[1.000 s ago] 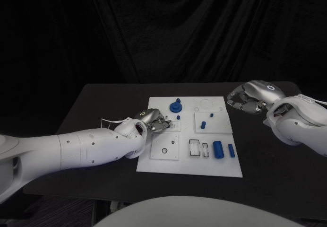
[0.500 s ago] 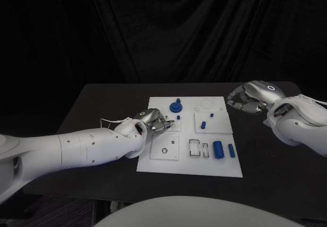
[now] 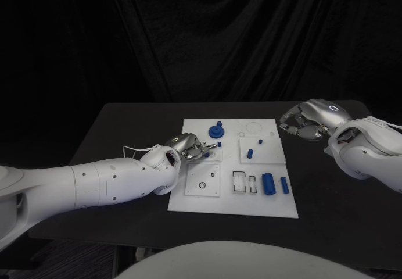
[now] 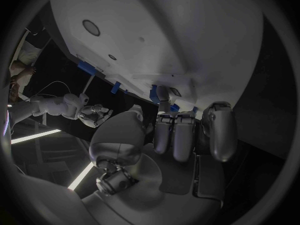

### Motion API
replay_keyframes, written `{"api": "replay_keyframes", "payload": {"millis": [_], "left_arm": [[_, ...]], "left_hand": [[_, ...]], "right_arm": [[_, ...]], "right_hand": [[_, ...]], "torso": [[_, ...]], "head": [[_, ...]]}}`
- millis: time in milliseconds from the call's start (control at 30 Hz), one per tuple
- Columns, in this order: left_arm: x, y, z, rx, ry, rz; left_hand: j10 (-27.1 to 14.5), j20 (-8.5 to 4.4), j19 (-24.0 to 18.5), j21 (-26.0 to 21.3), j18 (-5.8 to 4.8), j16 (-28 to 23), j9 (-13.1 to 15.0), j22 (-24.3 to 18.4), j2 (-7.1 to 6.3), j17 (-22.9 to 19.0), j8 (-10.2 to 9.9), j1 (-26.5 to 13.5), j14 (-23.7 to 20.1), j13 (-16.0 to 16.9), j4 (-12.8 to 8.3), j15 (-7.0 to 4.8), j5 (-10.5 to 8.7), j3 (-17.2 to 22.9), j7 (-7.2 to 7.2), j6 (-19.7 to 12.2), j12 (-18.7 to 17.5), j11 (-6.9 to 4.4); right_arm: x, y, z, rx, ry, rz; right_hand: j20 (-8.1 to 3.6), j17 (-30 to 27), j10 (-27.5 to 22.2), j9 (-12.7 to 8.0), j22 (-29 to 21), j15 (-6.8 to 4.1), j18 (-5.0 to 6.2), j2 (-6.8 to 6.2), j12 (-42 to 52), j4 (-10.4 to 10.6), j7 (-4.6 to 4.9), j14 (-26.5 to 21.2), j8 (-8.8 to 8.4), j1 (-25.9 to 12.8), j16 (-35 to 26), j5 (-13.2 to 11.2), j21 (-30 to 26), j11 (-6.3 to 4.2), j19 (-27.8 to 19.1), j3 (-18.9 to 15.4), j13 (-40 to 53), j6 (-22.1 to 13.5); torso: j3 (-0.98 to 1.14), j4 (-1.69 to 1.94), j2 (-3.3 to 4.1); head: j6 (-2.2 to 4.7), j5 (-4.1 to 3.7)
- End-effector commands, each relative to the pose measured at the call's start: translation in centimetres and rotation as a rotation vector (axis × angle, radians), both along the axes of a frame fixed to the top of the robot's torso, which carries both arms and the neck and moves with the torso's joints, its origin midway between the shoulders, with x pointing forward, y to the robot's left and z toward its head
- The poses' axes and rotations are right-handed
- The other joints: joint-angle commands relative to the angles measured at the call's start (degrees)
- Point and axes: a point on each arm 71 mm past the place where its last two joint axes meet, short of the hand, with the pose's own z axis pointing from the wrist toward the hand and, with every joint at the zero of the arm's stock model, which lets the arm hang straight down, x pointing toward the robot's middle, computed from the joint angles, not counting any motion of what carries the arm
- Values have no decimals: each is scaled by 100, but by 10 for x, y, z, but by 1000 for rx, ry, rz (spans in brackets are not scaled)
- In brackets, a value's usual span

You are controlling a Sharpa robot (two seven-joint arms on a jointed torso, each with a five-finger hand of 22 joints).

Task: Assemble the parts on the task board

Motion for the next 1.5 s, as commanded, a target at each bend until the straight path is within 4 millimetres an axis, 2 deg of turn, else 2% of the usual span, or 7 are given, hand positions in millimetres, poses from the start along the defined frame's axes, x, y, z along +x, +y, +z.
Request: {"api": "replay_keyframes", "payload": {"millis": [33, 233, 600, 767, 1133, 1367, 1500], "left_arm": [[-5, -1, -8, 3, 28, -27], [-5, -1, -7, -6, 15, -36], [-4, -1, -6, -15, -3, -39], [-5, -2, -5, -27, -19, -47], [-5, -2, -2, -46, -50, -50], [-5, -1, -1, -51, -61, -38], [-5, -1, -1, -50, -59, -36]], "left_hand": [[596, 53, -1, -22, 28, 15, -53, 1126, 121, 1508, 3, -80, 614, 1499, -1, 45, 1, -88, 1, -42, -4, 50], [596, 49, 8, 3, 24, 15, 234, 1134, 433, 1508, 245, 164, 614, 1499, -11, 35, 447, -280, -35, -10, -4, 27], [596, 14, 14, 13, 23, 15, 250, 1135, 654, 1508, 562, 267, 614, 1499, -11, -5, 637, -460, -91, 57, -4, -21], [596, 0, 18, 25, 20, 15, 330, 1139, 793, 1508, 1360, 466, 614, 1499, -9, -15, 889, -607, -99, -21, -4, -30], [596, -7, 32, 59, 13, 15, 385, 1149, 858, 1508, 2037, 643, 614, 1499, -8, -25, 1122, -627, -120, -27, -4, -44], [596, -25, 45, 85, 8, 15, 474, 1155, 835, 1508, 2765, 782, 614, 1499, -12, -44, 1262, -636, -146, 102, -4, -66], [596, -29, 46, 87, 8, 15, 473, 1155, 834, 1508, 2833, 827, 614, 1499, -12, -48, 1298, -639, -150, 70, -4, -71]], "right_arm": [[0, -1, -1, -2, 2, -8], [-1, 0, -1, -2, 2, -7], [-1, 0, -1, -2, 3, -10], [-1, 0, -1, -2, 4, -11], [-1, 0, -1, -1, 4, -12], [-1, -1, -1, -1, 5, -13], [-1, -1, -1, -1, 5, -14]], "right_hand": [[1, 1000, -1, -8, 808, 19, 28, -43, -18, 7, -7, 271, -17, -6, -18, 19, -31, 6, -37, 20, 523, 47], [1, 1000, -1, -8, 808, 19, 28, -43, -18, 7, -7, 271, -17, -6, -18, 19, -31, 6, -37, 20, 523, 47], [1, 1003, 0, -8, 809, 19, 28, -38, -17, 11, -7, 273, -16, -10, -14, 23, -31, 7, -36, 26, 523, 50], [1, 1001, -2, -9, 809, 19, 28, -35, -19, 11, -8, 272, -17, -10, -17, 25, -32, 7, -35, 31, 521, 50], [1, 1001, -2, -9, 809, 19, 28, -35, -19, 11, -8, 272, -17, -10, -17, 25, -32, 7, -35, 31, 521, 50], [1, 1001, -2, -9, 809, 19, 28, -35, -19, 11, -8, 272, -17, -10, -17, 25, -32, 7, -35, 31, 521, 50], [1, 1001, -2, -9, 809, 19, 28, -35, -19, 11, -8, 272, -17, -10, -17, 25, -32, 7, -35, 31, 521, 50]], "torso": [[1, 0, 1], [1, 1, 1], [1, 0, 1], [1, -2, 4], [3, 4, 5], [1, 2, 8], [1, 5, 8]], "head": [[-1, 0], [-1, -6], [-1, 0], [-1, 7], [-1, 6], [-1, 7], [-1, -1]]}}
